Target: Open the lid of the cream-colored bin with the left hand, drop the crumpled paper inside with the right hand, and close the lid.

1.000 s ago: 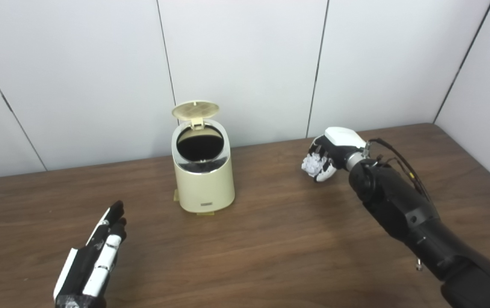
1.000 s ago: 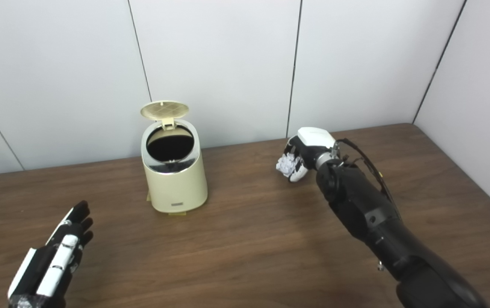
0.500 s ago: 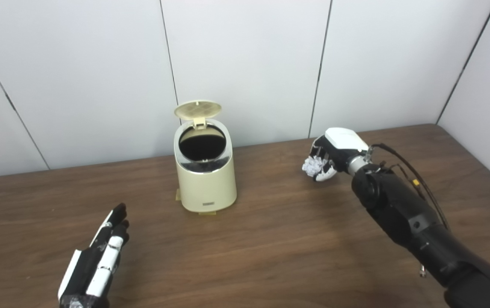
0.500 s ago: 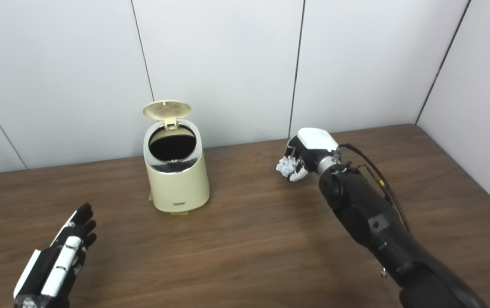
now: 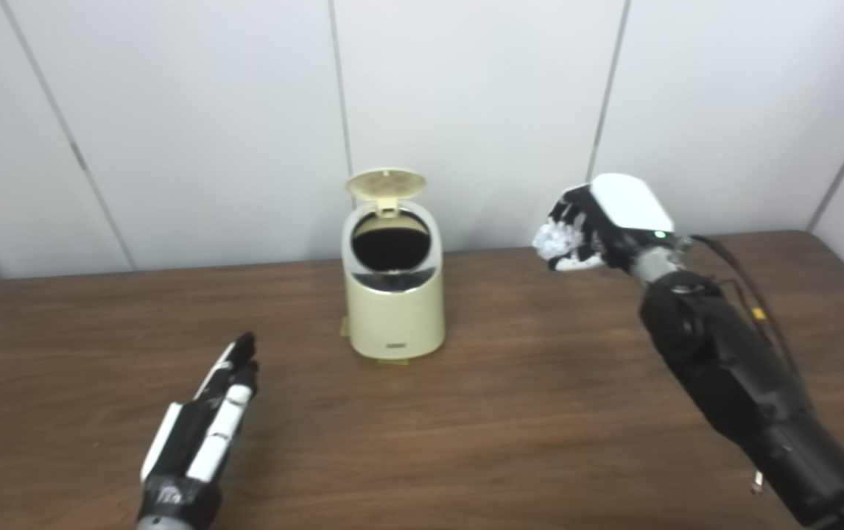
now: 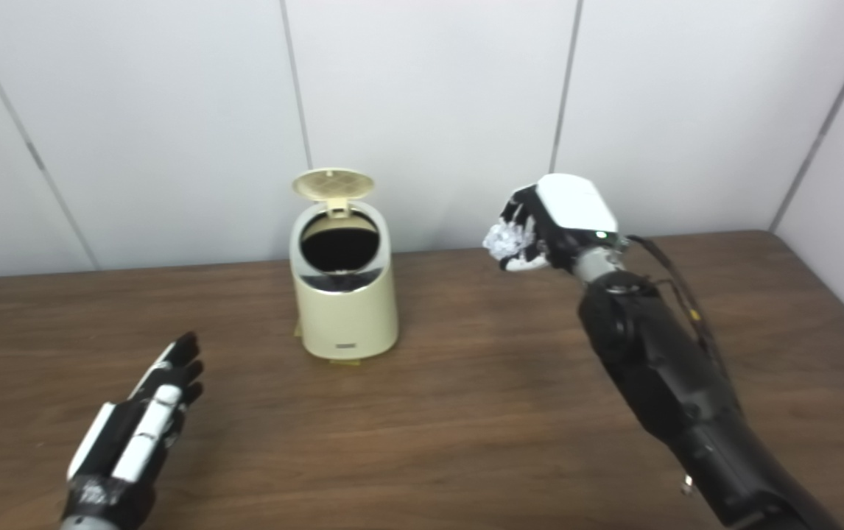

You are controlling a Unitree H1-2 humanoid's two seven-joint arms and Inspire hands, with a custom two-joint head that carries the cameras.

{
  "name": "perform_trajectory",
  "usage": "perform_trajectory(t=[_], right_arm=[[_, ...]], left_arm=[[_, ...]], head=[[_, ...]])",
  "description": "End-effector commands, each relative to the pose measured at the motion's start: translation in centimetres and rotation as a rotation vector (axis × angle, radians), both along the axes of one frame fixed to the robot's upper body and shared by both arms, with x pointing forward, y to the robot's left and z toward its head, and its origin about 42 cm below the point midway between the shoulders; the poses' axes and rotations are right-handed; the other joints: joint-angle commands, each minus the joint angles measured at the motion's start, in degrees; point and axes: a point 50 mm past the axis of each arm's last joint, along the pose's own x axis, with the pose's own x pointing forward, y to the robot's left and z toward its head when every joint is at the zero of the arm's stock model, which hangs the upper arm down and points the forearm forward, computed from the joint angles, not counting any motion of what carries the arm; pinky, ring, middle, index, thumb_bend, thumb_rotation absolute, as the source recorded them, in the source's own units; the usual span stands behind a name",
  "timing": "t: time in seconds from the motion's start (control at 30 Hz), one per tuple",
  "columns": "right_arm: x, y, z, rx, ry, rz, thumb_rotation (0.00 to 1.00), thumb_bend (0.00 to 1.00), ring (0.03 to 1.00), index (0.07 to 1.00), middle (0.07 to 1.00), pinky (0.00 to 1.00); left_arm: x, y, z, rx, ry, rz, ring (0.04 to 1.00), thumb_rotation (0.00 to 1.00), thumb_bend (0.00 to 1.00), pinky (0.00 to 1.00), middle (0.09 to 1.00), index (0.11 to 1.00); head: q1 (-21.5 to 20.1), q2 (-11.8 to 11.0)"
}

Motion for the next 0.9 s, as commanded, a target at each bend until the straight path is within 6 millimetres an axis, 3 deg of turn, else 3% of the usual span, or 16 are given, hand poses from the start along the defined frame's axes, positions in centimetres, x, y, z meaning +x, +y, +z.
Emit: perform_trajectory(t=[0.0, 0.17, 0.43, 0.63, 0.87], right_arm=[[-0.5, 0.8, 3.6, 0.05, -0.129, 0.045, 0.0, 0.49, 0.386, 0.518, 0.521, 0.3], [-2.4, 3.3, 5.1, 0.087, -0.201, 0.144, 0.0, 0.5, 0.379, 0.506, 0.513, 0.36], [-4.8, 7.5, 6.6, 0.129, -0.259, 0.274, 0.0, 0.5, 0.39, 0.497, 0.522, 0.32], [-4.8, 9.0, 7.1, 0.205, -0.292, 0.318, 0.0, 0.49, 0.393, 0.517, 0.521, 0.31], [-3.9, 11.8, 7.4, 0.204, -0.319, 0.376, 0.0, 0.49, 0.395, 0.521, 0.527, 0.29]], left_arm=[[0.7, -0.3, 1.1, -0.006, -0.072, 0.013, 1.0, 0.72, 0.5, 1.0, 1.0, 1.0], [0.8, -0.4, 0.2, -0.054, -0.066, 0.035, 1.0, 0.72, 0.52, 1.0, 1.0, 1.0], [0.6, -1.3, -0.4, -0.088, -0.072, 0.046, 1.0, 0.74, 0.54, 1.0, 1.0, 1.0], [0.5, -1.4, -0.7, -0.118, -0.081, 0.087, 1.0, 0.73, 0.53, 1.0, 1.0, 1.0], [0.6, -1.4, -1.6, -0.188, -0.097, 0.106, 1.0, 0.83, 0.48, 1.0, 1.0, 1.0]], head=[[0.0, -0.1], [0.1, -1.2], [-0.8, -2.2], [-1.2, -3.0], [-1.2, -4.1]])
